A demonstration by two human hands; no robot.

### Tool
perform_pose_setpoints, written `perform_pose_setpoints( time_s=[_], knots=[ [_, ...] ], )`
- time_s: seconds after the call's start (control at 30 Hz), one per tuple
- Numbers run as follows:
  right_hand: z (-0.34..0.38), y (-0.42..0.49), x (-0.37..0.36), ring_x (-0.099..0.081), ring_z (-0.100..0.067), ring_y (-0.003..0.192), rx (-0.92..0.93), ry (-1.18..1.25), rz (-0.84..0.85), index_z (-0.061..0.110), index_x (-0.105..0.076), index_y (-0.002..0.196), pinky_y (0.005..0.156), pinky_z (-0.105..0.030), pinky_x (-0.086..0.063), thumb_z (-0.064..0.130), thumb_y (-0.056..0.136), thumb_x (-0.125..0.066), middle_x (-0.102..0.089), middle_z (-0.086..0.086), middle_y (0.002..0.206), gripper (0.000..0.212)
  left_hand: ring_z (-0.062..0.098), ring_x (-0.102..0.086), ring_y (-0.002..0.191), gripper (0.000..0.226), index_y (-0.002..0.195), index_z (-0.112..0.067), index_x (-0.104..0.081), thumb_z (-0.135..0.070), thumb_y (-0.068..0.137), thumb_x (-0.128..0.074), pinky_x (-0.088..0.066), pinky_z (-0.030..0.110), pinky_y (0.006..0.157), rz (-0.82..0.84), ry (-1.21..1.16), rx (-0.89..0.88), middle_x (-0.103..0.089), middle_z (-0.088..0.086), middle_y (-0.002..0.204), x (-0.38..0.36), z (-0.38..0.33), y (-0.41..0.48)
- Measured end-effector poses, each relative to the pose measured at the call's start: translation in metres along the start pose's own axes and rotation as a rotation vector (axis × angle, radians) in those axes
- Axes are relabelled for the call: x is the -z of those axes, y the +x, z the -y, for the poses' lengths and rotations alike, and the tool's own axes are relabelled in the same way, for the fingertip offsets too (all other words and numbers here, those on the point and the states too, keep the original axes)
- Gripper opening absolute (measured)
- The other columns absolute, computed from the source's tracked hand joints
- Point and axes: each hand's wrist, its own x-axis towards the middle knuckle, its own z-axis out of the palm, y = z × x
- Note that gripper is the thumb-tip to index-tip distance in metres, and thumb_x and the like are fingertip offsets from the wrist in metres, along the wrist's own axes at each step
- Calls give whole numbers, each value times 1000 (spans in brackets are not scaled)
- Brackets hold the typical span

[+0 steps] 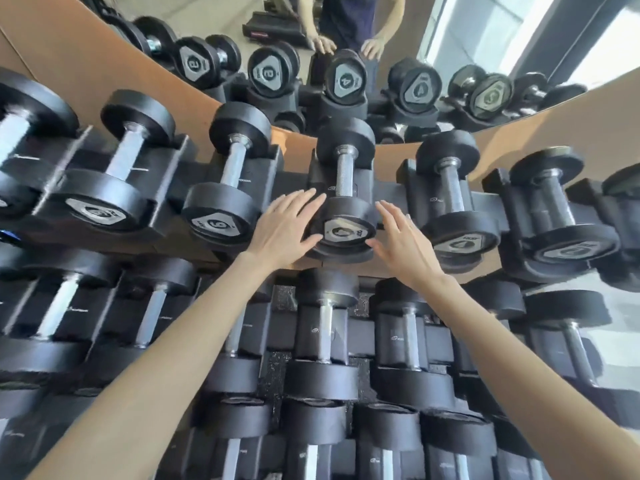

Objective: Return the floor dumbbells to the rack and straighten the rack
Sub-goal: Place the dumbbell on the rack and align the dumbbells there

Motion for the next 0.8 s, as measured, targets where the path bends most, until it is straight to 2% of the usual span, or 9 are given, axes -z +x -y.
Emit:
perform_pose_setpoints(
  time_s=[0.1,0.2,0.33,0.4,0.47,0.53,0.67,0.73,0.8],
  knots=[
    [7,11,-5,-43,-26,128,-43,14,56,13,-23,146,95,-38,-43,29,90,-58,-30,-2,150,68,21,-28,139,71,148,-15,-24,-39,90,-57,-19,33,113,41,-91,-62,-31,4,152,-3,2,14],
    [9,21,-13,-52,-28,117,-136,43,82,16,-18,147,78,-38,-47,24,88,-59,-34,-2,147,72,18,-28,138,71,149,-14,-21,-37,92,-56,-24,33,111,70,-217,-90,-31,3,152,-9,-5,29],
    [5,33,-22,-52,-32,118,-201,154,108,14,-23,143,86,-40,-43,21,86,-63,-38,-6,144,70,23,-38,130,64,144,-11,-32,-32,90,-59,-33,38,106,44,-269,-122,-40,6,145,-20,-17,50],
    [1,36,-24,-49,-28,120,-229,251,116,12,-29,140,90,-33,-38,18,84,-66,-41,-6,142,67,28,-45,120,57,139,-8,-39,-27,89,-60,-38,42,101,10,-279,-150,-47,10,137,-28,-17,55],
    [-2,36,-27,-47,-26,120,-228,344,105,9,-33,136,87,-24,-33,12,83,-66,-44,-8,136,63,32,-48,112,54,134,-5,-44,-21,87,-63,-40,47,96,-41,-339,-151,-51,13,130,-36,-16,55],
    [-1,37,-27,-48,-28,116,-195,369,90,6,-35,133,86,-23,-33,8,82,-65,-46,-11,129,59,32,-48,108,51,131,-4,-47,-17,85,-65,-41,46,93,-104,-411,-119,-53,14,125,-42,-14,52],
    [9,44,-16,-51,-38,105,-71,194,134,5,-35,133,82,-37,-38,9,85,-61,-44,-16,123,55,25,-46,107,47,127,-4,-47,-28,87,-54,-35,34,96,-185,-574,-74,-53,13,120,-50,-2,41],
    [17,51,-7,-51,-40,100,42,56,133,5,-36,131,78,-40,-40,11,84,-62,-45,-16,115,54,17,-43,109,43,126,-3,-46,-22,88,-56,-33,27,98,-231,-714,23,-50,8,119,-53,3,31],
    [27,58,2,-51,-38,99,121,-105,138,7,-39,128,76,-43,-46,13,82,-65,-45,-15,111,54,16,-42,114,44,126,-2,-43,-8,87,-60,-33,29,101,-226,-825,165,-47,7,122,-60,3,22]
  ],
)
